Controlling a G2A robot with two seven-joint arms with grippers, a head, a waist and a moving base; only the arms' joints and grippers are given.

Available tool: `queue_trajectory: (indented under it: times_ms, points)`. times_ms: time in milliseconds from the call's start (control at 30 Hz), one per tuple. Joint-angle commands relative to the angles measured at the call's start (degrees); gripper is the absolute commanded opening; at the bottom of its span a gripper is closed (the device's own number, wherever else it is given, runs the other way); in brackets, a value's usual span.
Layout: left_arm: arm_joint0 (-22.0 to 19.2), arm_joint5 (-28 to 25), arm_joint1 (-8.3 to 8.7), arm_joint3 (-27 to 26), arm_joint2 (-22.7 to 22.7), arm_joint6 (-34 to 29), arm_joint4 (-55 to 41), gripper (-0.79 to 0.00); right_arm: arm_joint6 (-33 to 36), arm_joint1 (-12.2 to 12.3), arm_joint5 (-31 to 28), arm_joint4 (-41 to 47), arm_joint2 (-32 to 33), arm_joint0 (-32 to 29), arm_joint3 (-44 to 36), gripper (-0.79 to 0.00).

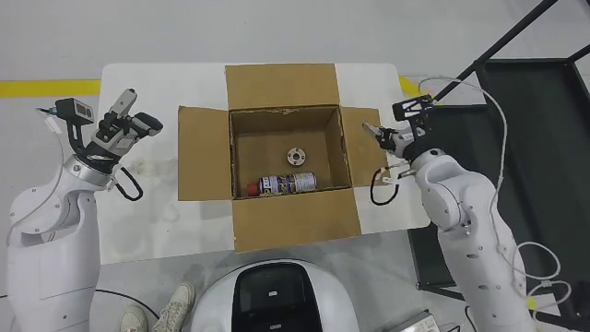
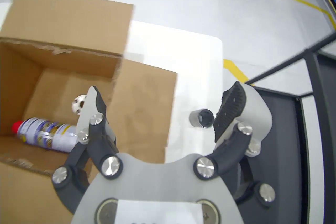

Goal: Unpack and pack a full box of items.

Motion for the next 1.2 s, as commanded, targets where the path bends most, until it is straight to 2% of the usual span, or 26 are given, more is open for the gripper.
queue_trajectory:
  times_ms: [0, 133, 300, 1167]
  points:
    - [0.0, 0.0, 0.00, 0.0, 0.0, 0.0, 0.0, 0.000, 2.7, 0.0, -2.0, -2.0, -2.9, 0.9, -1.9, 0.000]
    - [0.0, 0.0, 0.00, 0.0, 0.0, 0.0, 0.0, 0.000, 7.0, -0.2, -2.8, -5.1, -8.0, 4.4, -1.7, 0.000]
    - [0.0, 0.0, 0.00, 0.0, 0.0, 0.0, 0.0, 0.000, 9.6, -0.8, -2.3, -3.8, -13.0, 8.2, 1.1, 0.000]
    - [0.0, 0.0, 0.00, 0.0, 0.0, 0.0, 0.0, 0.000, 9.6, -0.8, -2.3, -3.8, -13.0, 8.2, 1.1, 0.000]
